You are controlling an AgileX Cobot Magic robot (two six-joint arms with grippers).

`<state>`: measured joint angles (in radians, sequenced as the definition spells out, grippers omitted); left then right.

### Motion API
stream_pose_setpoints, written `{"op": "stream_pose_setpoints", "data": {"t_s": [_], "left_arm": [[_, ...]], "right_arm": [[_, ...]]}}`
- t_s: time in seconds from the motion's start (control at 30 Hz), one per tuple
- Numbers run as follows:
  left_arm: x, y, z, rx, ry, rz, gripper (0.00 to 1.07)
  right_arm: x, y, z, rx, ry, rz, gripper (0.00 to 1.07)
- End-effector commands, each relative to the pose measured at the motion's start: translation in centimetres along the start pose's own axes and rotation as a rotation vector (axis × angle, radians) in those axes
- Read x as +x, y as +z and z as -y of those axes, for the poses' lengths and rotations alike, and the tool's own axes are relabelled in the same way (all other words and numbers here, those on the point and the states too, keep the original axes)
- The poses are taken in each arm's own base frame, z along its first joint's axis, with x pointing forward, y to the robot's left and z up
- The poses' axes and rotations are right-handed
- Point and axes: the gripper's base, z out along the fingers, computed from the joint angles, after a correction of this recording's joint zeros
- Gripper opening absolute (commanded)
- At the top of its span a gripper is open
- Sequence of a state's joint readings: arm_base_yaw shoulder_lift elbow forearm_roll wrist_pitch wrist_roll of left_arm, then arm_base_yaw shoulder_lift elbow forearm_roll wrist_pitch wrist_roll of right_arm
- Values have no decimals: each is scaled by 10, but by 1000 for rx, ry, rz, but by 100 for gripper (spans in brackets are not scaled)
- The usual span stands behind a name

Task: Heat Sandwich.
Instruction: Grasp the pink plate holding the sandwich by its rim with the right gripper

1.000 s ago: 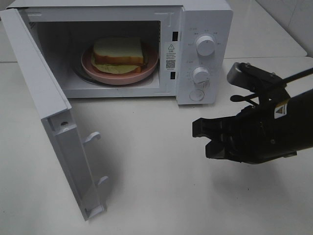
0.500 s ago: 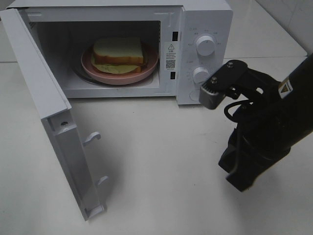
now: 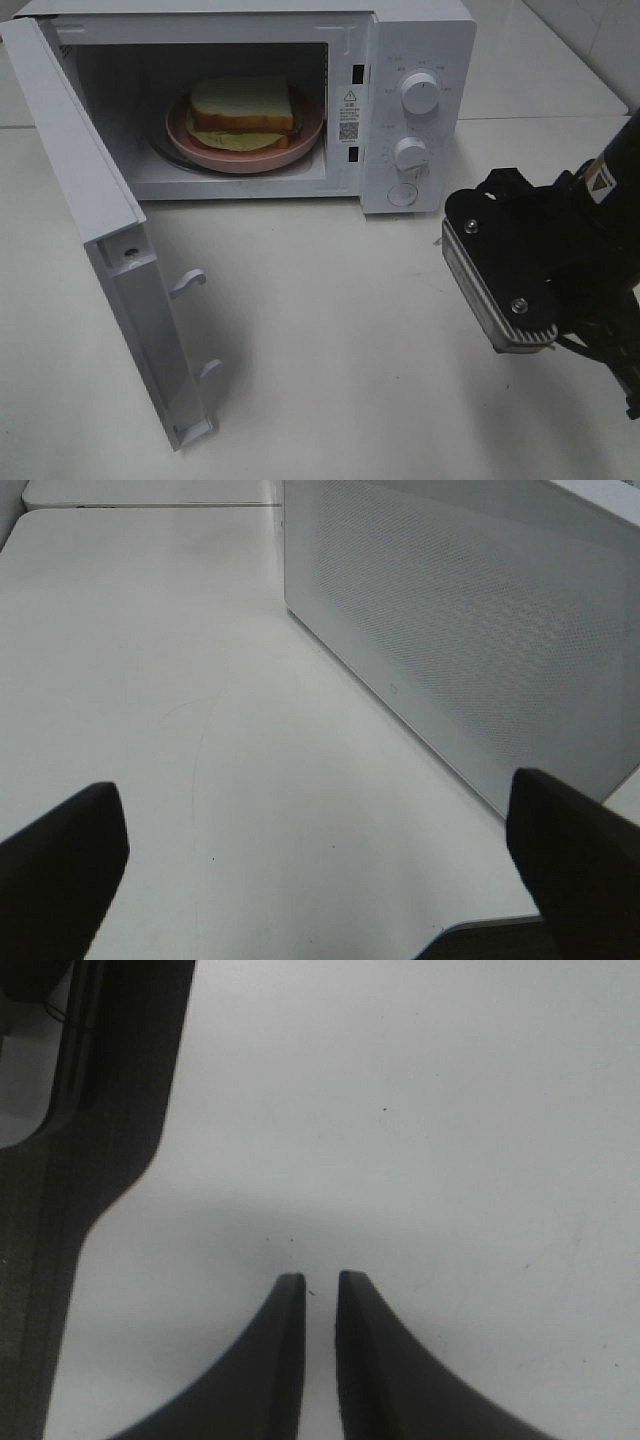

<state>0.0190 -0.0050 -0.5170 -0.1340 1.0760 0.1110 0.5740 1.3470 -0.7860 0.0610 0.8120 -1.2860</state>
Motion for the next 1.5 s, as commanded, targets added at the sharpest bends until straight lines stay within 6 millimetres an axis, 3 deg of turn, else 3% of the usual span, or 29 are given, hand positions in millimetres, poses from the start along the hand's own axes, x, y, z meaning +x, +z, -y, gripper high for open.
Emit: {"op": "stream_pose_setpoints", "data": {"t_s": [0.03, 0.23, 0.27, 0.3, 0.33, 0.43, 0.47, 0.5, 0.6, 1.17, 1.33, 1.5], "left_arm": [[0, 0, 1, 2, -11, 10, 97], [0, 0, 1, 2, -11, 10, 97], [0, 0, 1, 2, -11, 10, 97], [0, 0, 1, 2, -11, 10, 97], [0, 0, 1, 2, -11, 10, 97], [0, 0, 1, 2, -11, 10, 97], [0, 0, 1, 2, -11, 10, 97], [0, 0, 1, 2, -11, 10, 97], [0, 0, 1, 2, -11, 10, 97], [0, 0, 1, 2, -11, 10, 97], [0, 0, 1, 2, -11, 10, 97], [0, 0, 1, 2, -11, 10, 97]], "right_arm": [[2, -3, 2, 22, -48, -24, 17], [3, -4, 5, 59, -29, -38, 31], [3, -4, 6, 71, -4, -34, 36], [2, -5, 9, 97, 58, -24, 49], [2, -5, 9, 97, 58, -24, 49], [2, -5, 12, 135, 132, -11, 69], [1, -5, 14, 152, 184, 1, 84], [1, -5, 14, 152, 184, 1, 84], [0, -5, 15, 170, 201, 10, 98], [0, -8, 28, 308, 71, 5, 95], [-3, -4, 38, 296, 67, -1, 94], [-10, -2, 61, 308, 65, 4, 93]]}}
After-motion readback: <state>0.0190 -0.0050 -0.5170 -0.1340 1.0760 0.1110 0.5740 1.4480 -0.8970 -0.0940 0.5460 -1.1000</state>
